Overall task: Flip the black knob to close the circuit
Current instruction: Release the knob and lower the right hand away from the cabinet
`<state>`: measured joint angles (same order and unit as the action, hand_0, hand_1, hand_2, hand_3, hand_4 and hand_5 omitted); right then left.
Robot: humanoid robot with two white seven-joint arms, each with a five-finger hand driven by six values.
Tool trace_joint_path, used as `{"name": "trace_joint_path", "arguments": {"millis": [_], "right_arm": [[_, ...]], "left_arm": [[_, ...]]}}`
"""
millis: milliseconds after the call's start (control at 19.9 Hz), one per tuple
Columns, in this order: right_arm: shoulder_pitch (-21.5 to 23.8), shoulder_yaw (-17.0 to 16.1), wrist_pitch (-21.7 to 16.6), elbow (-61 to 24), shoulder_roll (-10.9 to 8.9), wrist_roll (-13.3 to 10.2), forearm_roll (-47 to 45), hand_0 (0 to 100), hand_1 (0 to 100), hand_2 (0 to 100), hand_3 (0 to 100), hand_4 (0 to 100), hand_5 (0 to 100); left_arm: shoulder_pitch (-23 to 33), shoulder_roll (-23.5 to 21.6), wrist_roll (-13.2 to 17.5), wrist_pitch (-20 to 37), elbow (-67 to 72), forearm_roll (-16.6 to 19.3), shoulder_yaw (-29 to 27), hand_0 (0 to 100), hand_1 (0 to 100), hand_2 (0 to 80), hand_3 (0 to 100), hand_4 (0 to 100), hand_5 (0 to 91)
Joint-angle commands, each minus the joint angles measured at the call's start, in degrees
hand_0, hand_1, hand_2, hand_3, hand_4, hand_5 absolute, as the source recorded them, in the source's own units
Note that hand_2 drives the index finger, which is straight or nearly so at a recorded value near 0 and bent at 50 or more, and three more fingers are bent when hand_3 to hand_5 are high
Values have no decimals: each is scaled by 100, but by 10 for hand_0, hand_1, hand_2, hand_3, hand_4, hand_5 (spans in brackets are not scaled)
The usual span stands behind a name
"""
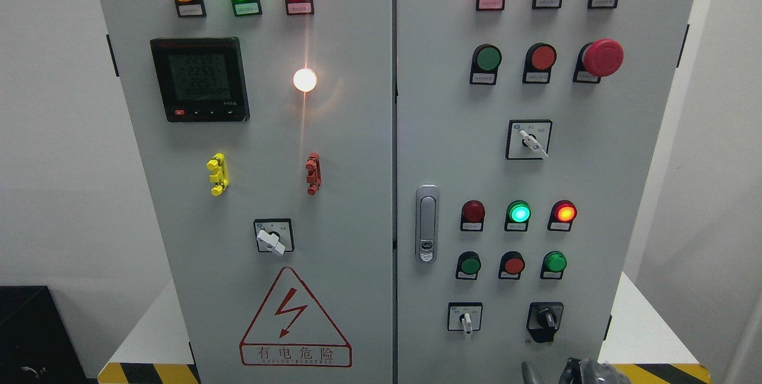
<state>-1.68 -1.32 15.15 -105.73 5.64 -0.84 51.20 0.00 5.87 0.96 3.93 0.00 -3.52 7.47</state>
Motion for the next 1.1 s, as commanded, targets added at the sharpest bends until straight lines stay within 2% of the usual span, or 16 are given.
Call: {"name": "trace_joint_path", "arguments": {"millis": [0,100,151,251,351,502,552,602,653,753,853,903,1054], "right_arm": [[571,35,-109,-781,157,-241,-2259,0,46,617,876,784,722],[800,35,-109,-975,148,-347,-3147,0,46,561,837,767,688],[923,26,-109,-1071,148,-452,-3569,0,46,555,831,764,682],[1125,17,-144,-1212,131,-689,-4273,0,37,475,771,705,626],[1318,-9,-336,-1274,130,-882,-4924,0,34,450,731,670,603],[1687,-27,-855,-1283,104,-866,-5392,0,26,385,616,591,556],[1784,-18,-926,-1275,104,-831,-5436,0,31,353,553,517,515],[1855,8,-1005,-1275,104,-804,-5498,0,32,346,539,508,503],[1908,17,-1110,-1275,104,-665,-5603,0,36,313,483,446,408],[2057,-9,-1347,-1257,95,-69,-5831,0,28,219,360,316,225],[2145,-35,-1523,-1205,87,311,-5972,0,11,96,183,127,28],[2146,-70,-1576,-1169,78,390,-6016,0,1,75,156,94,0],[2137,-97,-1621,-1099,78,496,-6069,0,0,26,77,25,0]], "left_arm": [[123,2,1,3,-132,0,0,120,556,0,0,0,0],[123,2,1,3,-132,0,0,120,556,0,0,0,0],[123,2,1,3,-132,0,0,120,556,0,0,0,0],[123,2,1,3,-132,0,0,120,556,0,0,0,0],[123,-7,1,3,-132,0,0,120,556,0,0,0,0],[123,-7,1,3,-132,0,0,120,556,0,0,0,0],[123,2,1,3,-132,0,0,120,556,0,0,0,0],[123,-7,1,3,-132,0,0,120,556,0,0,0,0],[123,2,1,3,-132,0,0,120,556,0,0,0,0],[123,2,1,3,-132,0,0,120,556,0,0,0,0],[123,-7,1,3,-132,0,0,120,556,0,0,0,0],[123,2,1,3,-132,0,0,120,556,0,0,0,0],[123,2,1,3,-132,0,0,120,556,0,0,0,0]]}}
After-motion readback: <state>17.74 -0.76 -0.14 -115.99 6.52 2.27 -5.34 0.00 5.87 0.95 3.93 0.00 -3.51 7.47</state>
